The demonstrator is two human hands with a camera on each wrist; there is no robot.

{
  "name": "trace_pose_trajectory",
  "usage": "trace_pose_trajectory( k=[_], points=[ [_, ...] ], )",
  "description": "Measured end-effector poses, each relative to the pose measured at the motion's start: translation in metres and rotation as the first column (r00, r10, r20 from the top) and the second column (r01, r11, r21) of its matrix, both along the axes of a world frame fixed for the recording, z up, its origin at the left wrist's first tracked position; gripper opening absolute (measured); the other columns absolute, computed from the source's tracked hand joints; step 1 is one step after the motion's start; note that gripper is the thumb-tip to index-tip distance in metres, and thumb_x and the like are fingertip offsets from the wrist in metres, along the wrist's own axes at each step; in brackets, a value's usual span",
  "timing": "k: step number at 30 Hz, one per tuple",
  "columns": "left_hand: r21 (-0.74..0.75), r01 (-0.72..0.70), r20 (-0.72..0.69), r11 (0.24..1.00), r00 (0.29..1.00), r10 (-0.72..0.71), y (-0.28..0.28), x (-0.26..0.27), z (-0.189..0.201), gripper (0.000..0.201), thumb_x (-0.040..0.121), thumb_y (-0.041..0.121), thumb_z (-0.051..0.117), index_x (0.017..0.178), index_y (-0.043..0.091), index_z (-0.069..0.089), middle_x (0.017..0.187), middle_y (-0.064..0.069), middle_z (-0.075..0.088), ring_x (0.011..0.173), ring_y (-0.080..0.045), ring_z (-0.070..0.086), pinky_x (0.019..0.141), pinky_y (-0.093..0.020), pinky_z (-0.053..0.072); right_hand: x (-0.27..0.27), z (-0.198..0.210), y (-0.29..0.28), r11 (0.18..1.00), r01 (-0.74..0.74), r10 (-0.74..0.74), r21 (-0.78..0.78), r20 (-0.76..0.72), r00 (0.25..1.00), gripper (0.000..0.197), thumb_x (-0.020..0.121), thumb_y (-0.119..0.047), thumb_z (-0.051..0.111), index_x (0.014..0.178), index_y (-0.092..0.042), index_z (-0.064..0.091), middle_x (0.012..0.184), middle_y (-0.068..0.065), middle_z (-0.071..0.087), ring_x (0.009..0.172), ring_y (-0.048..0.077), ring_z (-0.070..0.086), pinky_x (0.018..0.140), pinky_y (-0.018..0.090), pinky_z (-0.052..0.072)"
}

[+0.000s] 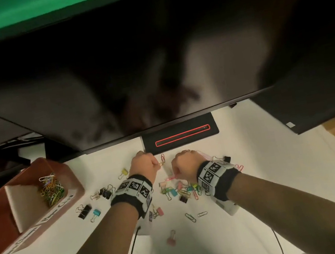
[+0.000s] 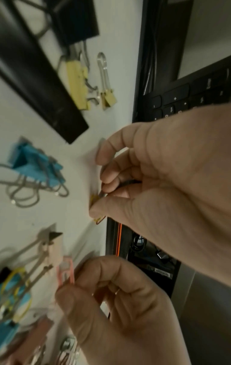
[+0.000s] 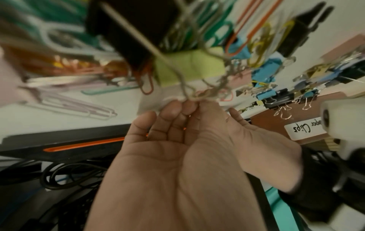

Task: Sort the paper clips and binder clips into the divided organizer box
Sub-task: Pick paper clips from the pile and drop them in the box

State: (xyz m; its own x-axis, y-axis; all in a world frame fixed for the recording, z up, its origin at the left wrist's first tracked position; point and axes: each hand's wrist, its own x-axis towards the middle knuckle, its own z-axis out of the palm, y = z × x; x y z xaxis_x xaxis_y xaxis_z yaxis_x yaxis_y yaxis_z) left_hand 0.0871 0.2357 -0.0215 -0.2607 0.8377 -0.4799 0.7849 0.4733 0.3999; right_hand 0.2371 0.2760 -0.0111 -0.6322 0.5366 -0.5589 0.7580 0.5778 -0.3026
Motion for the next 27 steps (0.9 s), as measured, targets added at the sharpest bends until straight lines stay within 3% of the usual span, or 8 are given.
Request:
trace_pose_trajectory(
  k=[2, 4, 7, 11, 14, 18, 23, 27],
  points=[
    [-0.025, 0.006, 0.034, 1.000, 0.999, -0.005, -0.002, 0.000, 0.002, 0.001, 0.083, 0.014, 0.063, 0.083, 0.015, 0.063, 0.092, -0.006, 0.061, 0.089, -0.023, 0.060, 0.076, -0.028, 0.047, 0.007, 0.004, 0.004, 0.999, 0.032, -0.035, -0.044, -0.071, 0.997, 0.025, 0.090, -0.038, 0.050, 0.099, -0.018, 0.064, 0.101, 0.004, 0.067, 0.095, 0.026, 0.060, 0.087, 0.035, 0.047],
    [0.001, -0.060, 0.105, 0.998, 0.993, 0.060, -0.007, 0.002, 0.005, 0.005, 0.083, 0.016, 0.064, 0.082, 0.016, 0.059, 0.084, -0.002, 0.062, 0.082, -0.019, 0.059, 0.070, -0.023, 0.041, 0.022, 0.009, 0.012, 0.982, 0.166, -0.181, -0.090, -0.192, 0.965, 0.021, 0.090, -0.035, 0.054, 0.103, -0.020, 0.060, 0.097, 0.002, 0.068, 0.092, 0.022, 0.061, 0.087, 0.036, 0.049],
    [0.041, -0.169, 0.160, 0.985, 0.974, 0.161, -0.009, 0.008, 0.009, 0.020, 0.080, 0.022, 0.068, 0.096, 0.013, 0.061, 0.088, -0.002, 0.065, 0.082, -0.015, 0.057, 0.075, -0.023, 0.042, 0.056, 0.014, 0.028, 0.941, 0.331, -0.338, -0.073, -0.230, 0.913, 0.026, 0.088, -0.028, 0.059, 0.113, -0.024, 0.055, 0.094, -0.001, 0.069, 0.088, 0.018, 0.063, 0.088, 0.036, 0.050],
    [0.054, -0.205, 0.104, 0.977, 0.974, 0.199, -0.001, 0.018, 0.002, 0.030, 0.080, 0.030, 0.069, 0.103, 0.011, 0.063, 0.098, -0.005, 0.069, 0.091, -0.020, 0.062, 0.083, -0.028, 0.048, 0.083, 0.006, 0.040, 0.918, 0.396, -0.393, 0.005, -0.123, 0.911, 0.034, 0.085, -0.049, 0.057, 0.108, -0.025, 0.058, 0.094, -0.006, 0.071, 0.093, 0.018, 0.062, 0.091, 0.036, 0.046],
    [0.080, -0.177, 0.039, 0.981, 0.984, 0.175, 0.003, 0.027, -0.003, 0.025, 0.082, 0.031, 0.066, 0.099, 0.012, 0.065, 0.098, -0.005, 0.070, 0.091, -0.021, 0.063, 0.086, -0.035, 0.052, 0.079, -0.003, 0.037, 0.920, 0.392, -0.391, -0.002, -0.056, 0.919, 0.027, 0.083, -0.045, 0.061, 0.103, -0.027, 0.058, 0.097, -0.008, 0.069, 0.096, 0.017, 0.060, 0.091, 0.036, 0.040],
    [0.092, -0.035, -0.113, 0.995, 0.993, 0.045, 0.006, 0.031, 0.000, 0.021, 0.088, 0.031, 0.058, 0.097, 0.014, 0.065, 0.100, -0.007, 0.066, 0.092, -0.022, 0.060, 0.085, -0.037, 0.053, 0.071, -0.004, 0.034, 0.941, 0.331, -0.327, 0.066, -0.055, 0.943, 0.012, 0.083, -0.039, 0.063, 0.088, -0.028, 0.064, 0.093, -0.007, 0.066, 0.095, 0.017, 0.055, 0.090, 0.037, 0.038],
    [0.042, 0.054, -0.102, 0.998, 0.994, -0.049, 0.004, 0.028, 0.001, 0.015, 0.089, 0.026, 0.055, 0.095, 0.014, 0.063, 0.124, -0.011, 0.055, 0.113, -0.025, 0.053, 0.096, -0.038, 0.047, 0.068, 0.000, 0.035, 0.973, 0.228, -0.224, 0.044, -0.088, 0.971, 0.007, 0.086, -0.026, 0.059, 0.090, -0.025, 0.066, 0.094, -0.006, 0.067, 0.096, 0.018, 0.058, 0.092, 0.035, 0.043],
    [0.028, 0.109, -0.045, 0.994, 0.993, -0.107, -0.007, 0.025, 0.007, 0.011, 0.089, 0.022, 0.055, 0.094, 0.013, 0.059, 0.101, -0.007, 0.062, 0.095, -0.024, 0.059, 0.084, -0.032, 0.051, 0.070, 0.001, 0.033, 0.981, 0.189, -0.194, -0.044, -0.134, 0.972, 0.015, 0.090, -0.021, 0.055, 0.101, -0.019, 0.064, 0.101, -0.001, 0.067, 0.094, 0.019, 0.060, 0.090, 0.032, 0.049]
  ],
)
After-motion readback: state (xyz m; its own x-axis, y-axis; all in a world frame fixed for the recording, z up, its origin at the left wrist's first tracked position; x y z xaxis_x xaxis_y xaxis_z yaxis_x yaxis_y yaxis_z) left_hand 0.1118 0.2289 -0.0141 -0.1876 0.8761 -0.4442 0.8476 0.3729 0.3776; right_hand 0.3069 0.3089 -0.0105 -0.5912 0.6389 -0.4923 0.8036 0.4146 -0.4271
